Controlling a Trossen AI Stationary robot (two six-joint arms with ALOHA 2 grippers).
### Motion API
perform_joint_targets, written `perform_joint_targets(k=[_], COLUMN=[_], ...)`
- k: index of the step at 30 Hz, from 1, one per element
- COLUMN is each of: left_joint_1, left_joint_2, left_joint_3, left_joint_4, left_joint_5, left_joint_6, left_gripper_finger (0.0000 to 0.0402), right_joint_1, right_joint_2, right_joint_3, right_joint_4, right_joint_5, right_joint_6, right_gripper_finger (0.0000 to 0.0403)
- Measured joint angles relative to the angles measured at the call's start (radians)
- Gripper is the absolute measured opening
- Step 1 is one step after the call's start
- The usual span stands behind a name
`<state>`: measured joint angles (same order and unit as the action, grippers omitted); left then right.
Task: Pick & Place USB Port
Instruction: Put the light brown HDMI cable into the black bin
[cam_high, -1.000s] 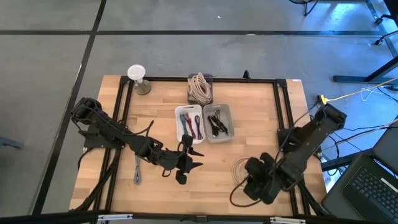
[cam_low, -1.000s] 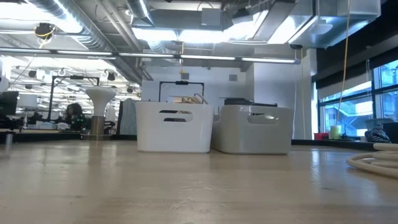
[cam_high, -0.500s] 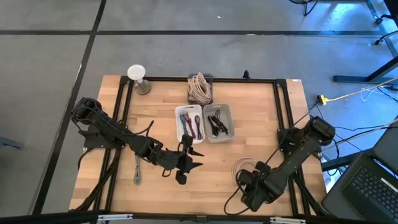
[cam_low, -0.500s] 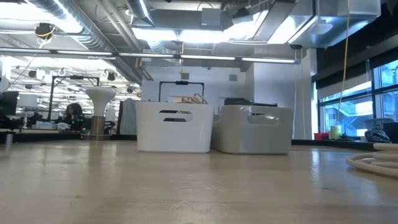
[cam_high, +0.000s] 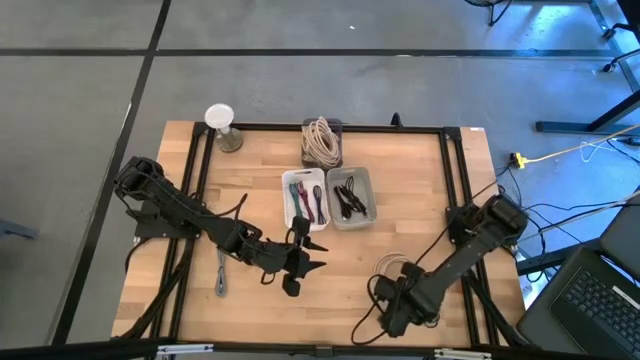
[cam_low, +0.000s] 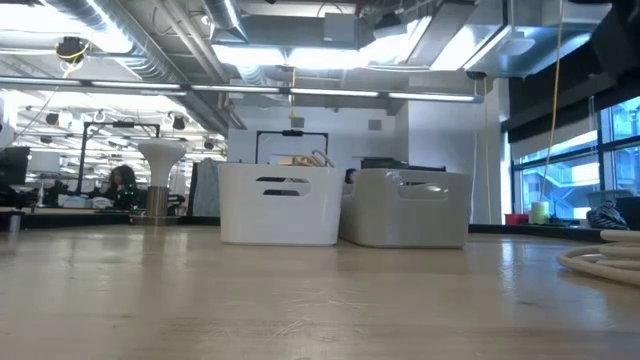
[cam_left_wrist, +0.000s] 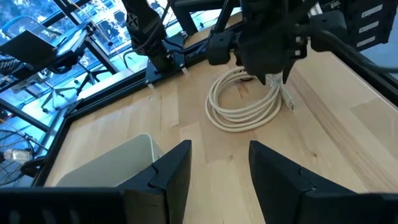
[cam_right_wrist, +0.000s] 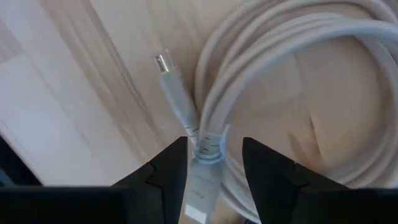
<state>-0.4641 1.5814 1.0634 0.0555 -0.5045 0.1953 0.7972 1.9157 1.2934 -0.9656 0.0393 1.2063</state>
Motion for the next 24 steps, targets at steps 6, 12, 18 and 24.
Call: perform_joint_targets(k=[6,12,18,24], left_joint_1=[0.0,0.0,0.0,0.0], left_joint_2=[0.0,0.0,0.0,0.0], left_joint_3=[0.0,0.0,0.0,0.0], left_joint_4=[-0.001,-0.001,-0.001,-0.008], left_joint_5=[0.0,0.0,0.0,0.0], left_joint_6=[0.0,-0.002,-0.002,-0.002], left_gripper_finger=[0.0152,0.0152,0.0152,0.0152], right_joint_1=[0.0,-0.001,-0.001,0.006], right_joint_2=[0.029,0.03,0.03,0.001], right_joint_3=[0.0,0.0,0.0,0.095], right_joint_4=[0.027,0.023,-0.012,-0.196], right_joint_5=[-0.036,-0.035,-0.016,0.02], right_joint_6=[-0.037,-0.039,-0.032,0.002], right_gripper_finger=[0.0151,0.0057,0.0042,0.0042])
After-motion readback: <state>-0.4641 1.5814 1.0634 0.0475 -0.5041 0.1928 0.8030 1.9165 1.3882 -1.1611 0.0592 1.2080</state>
